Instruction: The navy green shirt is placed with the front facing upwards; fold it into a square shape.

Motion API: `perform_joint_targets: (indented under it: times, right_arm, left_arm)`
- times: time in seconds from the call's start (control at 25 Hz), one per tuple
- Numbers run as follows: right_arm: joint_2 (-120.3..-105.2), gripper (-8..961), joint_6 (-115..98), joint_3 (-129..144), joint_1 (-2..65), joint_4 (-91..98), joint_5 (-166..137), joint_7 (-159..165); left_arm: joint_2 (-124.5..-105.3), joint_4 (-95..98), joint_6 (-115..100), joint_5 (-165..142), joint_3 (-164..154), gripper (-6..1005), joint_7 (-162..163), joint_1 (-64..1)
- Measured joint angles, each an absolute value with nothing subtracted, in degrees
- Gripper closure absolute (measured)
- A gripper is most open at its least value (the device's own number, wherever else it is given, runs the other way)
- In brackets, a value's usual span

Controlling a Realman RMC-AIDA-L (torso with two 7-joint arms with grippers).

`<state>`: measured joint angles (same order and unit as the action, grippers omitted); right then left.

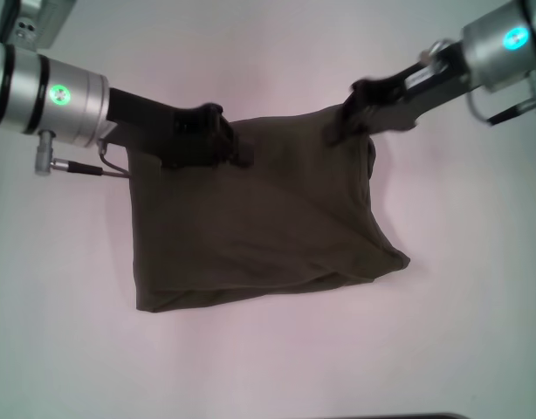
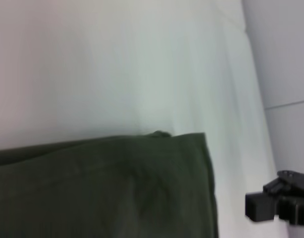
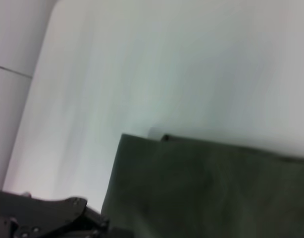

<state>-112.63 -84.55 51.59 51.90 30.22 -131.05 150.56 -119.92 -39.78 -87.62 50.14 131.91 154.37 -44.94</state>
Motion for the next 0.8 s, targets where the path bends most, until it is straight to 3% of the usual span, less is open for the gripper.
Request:
perform_joint_targets:
  times: [0.16, 0.32, 0.8]
  right_arm:
    - [-114.73, 950, -81.7, 54.1, 52.6, 28.8, -131.1, 150.3]
    - [-115.68, 951, -79.9, 55.4, 52.3, 28.7, -131.3, 150.3]
    - [-115.81, 951, -74.7, 57.7, 51.1, 27.6, -133.6, 151.4]
  left_arm:
    - [-119.88, -38.9, -86.0, 50.1, 129.2, 993, 155.0, -45.3]
    - [-120.01, -38.9, -82.5, 48.4, 126.5, 992, 156.3, -45.1]
    - [-119.55, -36.8, -78.0, 44.1, 126.7, 992, 157.4, -44.6]
